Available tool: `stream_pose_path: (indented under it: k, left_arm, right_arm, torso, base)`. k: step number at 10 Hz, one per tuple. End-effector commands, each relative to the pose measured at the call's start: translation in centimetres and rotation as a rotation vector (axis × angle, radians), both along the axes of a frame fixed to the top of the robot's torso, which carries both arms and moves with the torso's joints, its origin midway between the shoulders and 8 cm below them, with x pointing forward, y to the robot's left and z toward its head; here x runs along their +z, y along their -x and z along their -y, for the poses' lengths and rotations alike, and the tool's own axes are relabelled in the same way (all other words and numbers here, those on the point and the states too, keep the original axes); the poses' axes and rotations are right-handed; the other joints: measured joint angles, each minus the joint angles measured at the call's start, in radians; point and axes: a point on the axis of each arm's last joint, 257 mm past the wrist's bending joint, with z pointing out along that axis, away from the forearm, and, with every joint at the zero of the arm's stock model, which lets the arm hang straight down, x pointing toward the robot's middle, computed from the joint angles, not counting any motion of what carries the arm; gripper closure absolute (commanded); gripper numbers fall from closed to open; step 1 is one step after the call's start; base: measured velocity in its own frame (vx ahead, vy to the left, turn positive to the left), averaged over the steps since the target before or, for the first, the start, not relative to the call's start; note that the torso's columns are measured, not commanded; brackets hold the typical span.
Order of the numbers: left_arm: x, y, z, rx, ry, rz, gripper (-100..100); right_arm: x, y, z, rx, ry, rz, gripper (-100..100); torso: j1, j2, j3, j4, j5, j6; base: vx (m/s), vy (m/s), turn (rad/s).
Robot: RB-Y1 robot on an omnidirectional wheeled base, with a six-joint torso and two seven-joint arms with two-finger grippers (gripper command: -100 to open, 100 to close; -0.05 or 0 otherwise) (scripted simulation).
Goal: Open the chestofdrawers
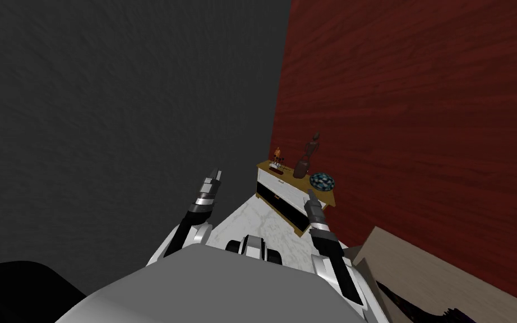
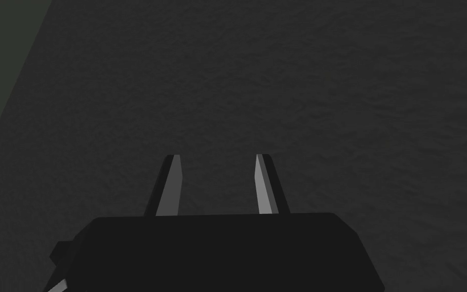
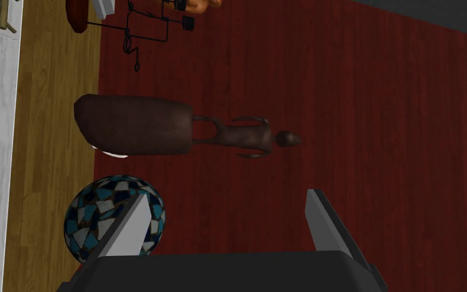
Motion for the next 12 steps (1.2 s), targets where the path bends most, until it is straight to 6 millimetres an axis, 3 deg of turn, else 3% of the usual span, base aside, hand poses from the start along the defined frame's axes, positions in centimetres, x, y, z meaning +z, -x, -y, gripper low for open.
stream_pose_path:
  k: [1, 2, 3, 4, 5, 6, 7, 8, 9, 10, 11, 12]
  left_arm:
    - [0.0, 0.0, 0.0, 0.000, 0.000, 0.000, 0]
    - [0.0, 0.0, 0.0, 0.000, 0.000, 0.000, 0]
    - [0.0, 0.0, 0.0, 0.000, 0.000, 0.000, 0]
    - [0.0, 0.0, 0.0, 0.000, 0.000, 0.000, 0]
    - [0.0, 0.0, 0.0, 0.000, 0.000, 0.000, 0]
    - [0.0, 0.0, 0.0, 0.000, 0.000, 0.000, 0]
    - [0.0, 0.0, 0.0, 0.000, 0.000, 0.000, 0]
    - [0.0, 0.0, 0.0, 0.000, 0.000, 0.000, 0]
    - [0.0, 0.0, 0.0, 0.000, 0.000, 0.000, 0]
    - [0.0, 0.0, 0.0, 0.000, 0.000, 0.000, 0]
    - [0.0, 0.0, 0.0, 0.000, 0.000, 0.000, 0]
    - [0.0, 0.0, 0.0, 0.000, 0.000, 0.000, 0]
  right_arm:
    - [-1.5, -0.4, 0.9, -0.019, 0.020, -0.058, -100]
    - [-4.4, -0.6, 1.7, -0.043, 0.066, -0.140, -100]
    - [-4.6, -0.7, 1.9, -0.047, 0.065, -0.149, -100]
    - [-7.5, -0.7, 2.9, -0.072, 0.107, -0.229, -100]
    - [-8.0, -0.7, 3.1, -0.080, 0.111, -0.245, -100]
    - [-10.6, -0.5, 4.1, -0.105, 0.155, -0.317, -100]
    - [-11.3, -0.4, 4.5, -0.118, 0.158, -0.345, -100]
    - [-13.8, 0.0, 5.7, -0.144, 0.200, -0.413, -100]
    - [-14.7, 0.2, 6.2, -0.159, 0.207, -0.446, -100]
    - [-17.3, 0.9, 7.4, -0.183, 0.248, -0.515, -100]
    - [-18.0, 1.2, 8.0, -0.203, 0.257, -0.547, -100]
    - [-20.3, 2.0, 9.3, -0.230, 0.293, -0.614, -100]
  torso:
    - [0.000, 0.001, 0.000, 0.000, 0.000, 0.001]
    - [-0.001, 0.002, 0.001, 0.001, 0.000, 0.001]
    - [0.000, 0.001, 0.001, 0.000, 0.000, 0.000]
    - [0.000, 0.001, 0.000, 0.000, 0.000, 0.001]
    - [0.000, 0.000, 0.000, 0.000, 0.000, 0.000]
    - [0.000, 0.000, 0.000, 0.000, 0.000, 0.001]
    - [0.000, 0.000, 0.000, 0.000, 0.000, 0.000]
    - [0.000, 0.001, 0.000, 0.000, 0.000, 0.001]
    - [0.000, 0.000, 0.000, 0.000, 0.000, 0.000]
    - [-0.001, 0.001, 0.000, 0.000, 0.000, 0.001]
    - [0.000, 0.000, 0.000, 0.000, 0.000, 0.000]
    - [0.000, 0.001, 0.000, 0.000, 0.000, 0.001]
  base:
    - [0.017, 0.003, -0.028]
    - [0.030, 0.011, 0.197]
    - [0.033, 0.005, 0.126]
    - [0.046, 0.013, 0.205]
    - [0.042, 0.015, 0.111]
    - [0.051, 0.021, 0.196]
    - [0.046, 0.009, 0.117]
    - [0.052, 0.014, 0.280]
    - [0.044, 0.004, 0.133]
    - [0.057, 0.007, 0.245]
    - [0.050, 0.000, 0.119]
    - [0.052, 0.005, 0.228]
